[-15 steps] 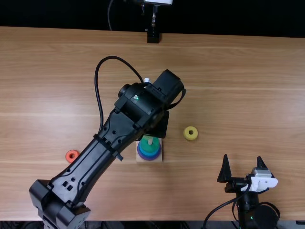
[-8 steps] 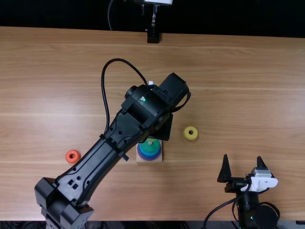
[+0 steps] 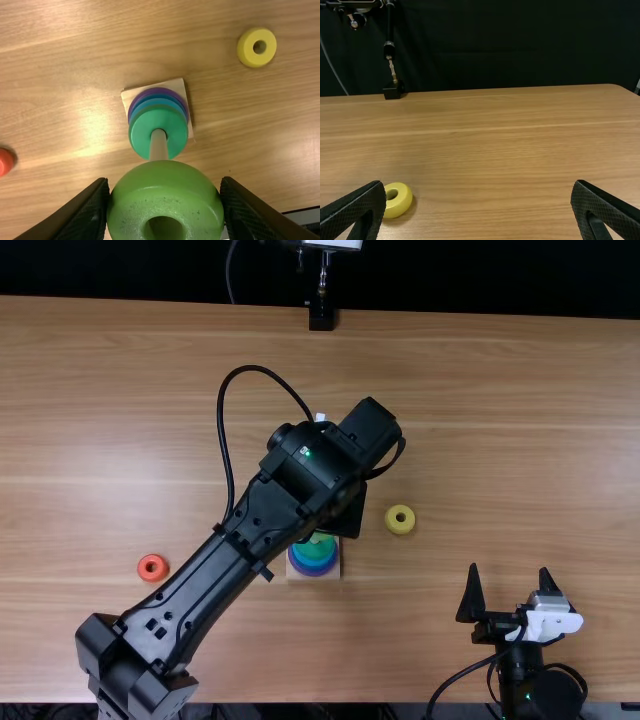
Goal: Build the Hanoi tower: stack the rings onto the peg from bottom to top in this color order: purple, dark blue, light blue, dark green, light green, yellow, orange.
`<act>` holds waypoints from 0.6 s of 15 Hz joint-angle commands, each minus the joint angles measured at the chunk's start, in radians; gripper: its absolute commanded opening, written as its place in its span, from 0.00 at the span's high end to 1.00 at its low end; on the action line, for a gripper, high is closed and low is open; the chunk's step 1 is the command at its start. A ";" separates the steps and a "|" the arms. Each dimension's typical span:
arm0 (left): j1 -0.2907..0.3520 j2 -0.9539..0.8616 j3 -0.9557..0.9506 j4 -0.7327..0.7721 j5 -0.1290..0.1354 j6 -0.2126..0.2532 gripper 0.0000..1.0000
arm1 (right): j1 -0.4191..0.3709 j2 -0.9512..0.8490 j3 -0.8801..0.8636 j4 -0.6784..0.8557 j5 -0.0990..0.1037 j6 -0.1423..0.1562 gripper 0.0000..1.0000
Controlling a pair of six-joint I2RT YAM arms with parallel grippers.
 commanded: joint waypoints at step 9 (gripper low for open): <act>-0.001 0.036 -0.046 0.011 -0.006 -0.005 1.00 | -0.011 -0.007 -0.007 -0.008 -0.001 -0.005 0.00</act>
